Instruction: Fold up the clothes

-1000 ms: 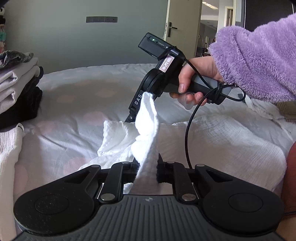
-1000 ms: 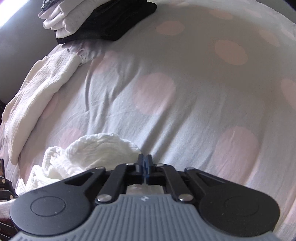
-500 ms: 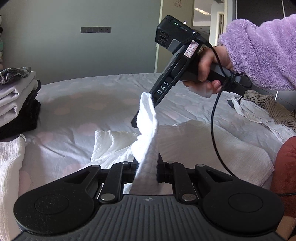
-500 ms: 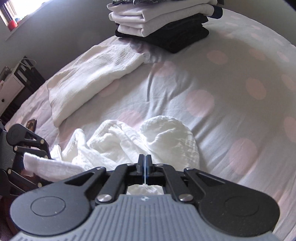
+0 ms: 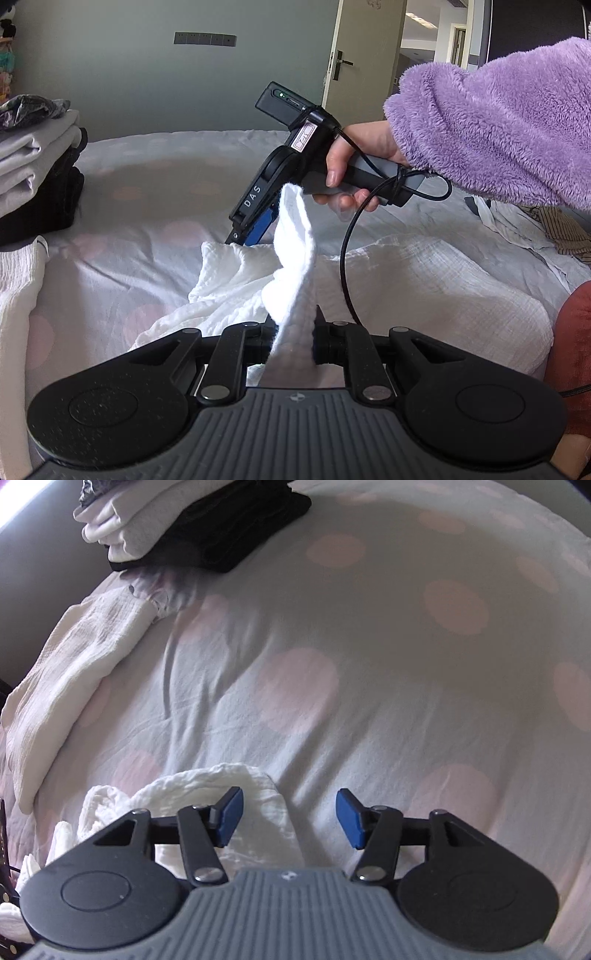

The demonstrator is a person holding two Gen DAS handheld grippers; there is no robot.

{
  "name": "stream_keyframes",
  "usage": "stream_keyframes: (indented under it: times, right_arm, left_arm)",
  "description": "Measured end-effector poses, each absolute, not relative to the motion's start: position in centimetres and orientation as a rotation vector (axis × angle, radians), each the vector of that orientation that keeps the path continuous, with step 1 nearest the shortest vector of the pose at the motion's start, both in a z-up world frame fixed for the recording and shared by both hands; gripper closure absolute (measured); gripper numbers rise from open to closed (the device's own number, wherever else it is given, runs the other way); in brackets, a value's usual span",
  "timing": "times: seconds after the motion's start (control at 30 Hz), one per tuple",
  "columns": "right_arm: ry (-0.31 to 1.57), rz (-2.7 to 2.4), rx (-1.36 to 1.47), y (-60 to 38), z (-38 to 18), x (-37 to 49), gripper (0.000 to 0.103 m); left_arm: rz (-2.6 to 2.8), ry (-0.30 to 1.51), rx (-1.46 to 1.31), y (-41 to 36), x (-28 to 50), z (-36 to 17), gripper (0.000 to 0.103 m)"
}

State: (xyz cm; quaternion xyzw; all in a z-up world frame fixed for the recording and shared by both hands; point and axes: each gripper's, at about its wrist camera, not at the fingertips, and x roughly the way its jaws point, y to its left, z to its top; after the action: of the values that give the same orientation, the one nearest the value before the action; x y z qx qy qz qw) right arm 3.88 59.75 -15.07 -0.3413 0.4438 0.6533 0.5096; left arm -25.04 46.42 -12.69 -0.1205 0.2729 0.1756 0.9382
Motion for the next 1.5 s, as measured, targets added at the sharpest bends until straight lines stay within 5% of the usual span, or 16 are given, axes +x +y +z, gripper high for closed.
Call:
stream_keyframes:
  times: [0.07,0.13,0.17,0.2,0.6,1.03,1.13,1.4,1.5]
  right_arm:
    - [1.038,1.608,-0.87,59.6,-15.9,2.9,0.045]
    - [0.999,1.648,-0.9,59.1,-16.1,2.1,0.062]
    - [0.998,1.673,-0.904,59.0,-16.0,1.9,0.085]
    - [0.998,1.694,-0.901,58.7,-15.7,1.8,0.097]
    - [0.874,1.933,-0.964,52.2,-8.2,-1.1,0.097]
    - [1.057,1.891,-1.209,51.0,-13.4,-3.1,0.091]
    - [1.061,1.887,-1.212,50.8,-13.8,-3.2,0.091]
    - [1.056,1.893,-1.191,50.5,-13.7,-3.3,0.091]
    - [1.051,1.897,-1.184,50.2,-13.7,-3.2,0.091]
  left_arm:
    - [0.355,0.557,-0.252,46.8,-25.0,-12.9,0.086]
    - [0.352,0.551,-0.256,47.0,-25.1,-13.0,0.086]
    - [0.351,0.547,-0.256,47.1,-25.2,-12.9,0.086]
    - [0.348,0.543,-0.253,47.0,-25.3,-12.8,0.086]
    - [0.283,0.48,-0.213,45.3,-26.1,-10.7,0.086]
    - [0.262,0.562,-0.197,45.2,-24.8,-11.8,0.084]
    - [0.317,0.623,-0.148,45.0,-24.1,-12.6,0.077]
    - [0.441,0.687,-0.022,45.1,-23.3,-13.6,0.034]
    - [0.452,0.725,-0.011,45.8,-22.8,-14.3,0.032]
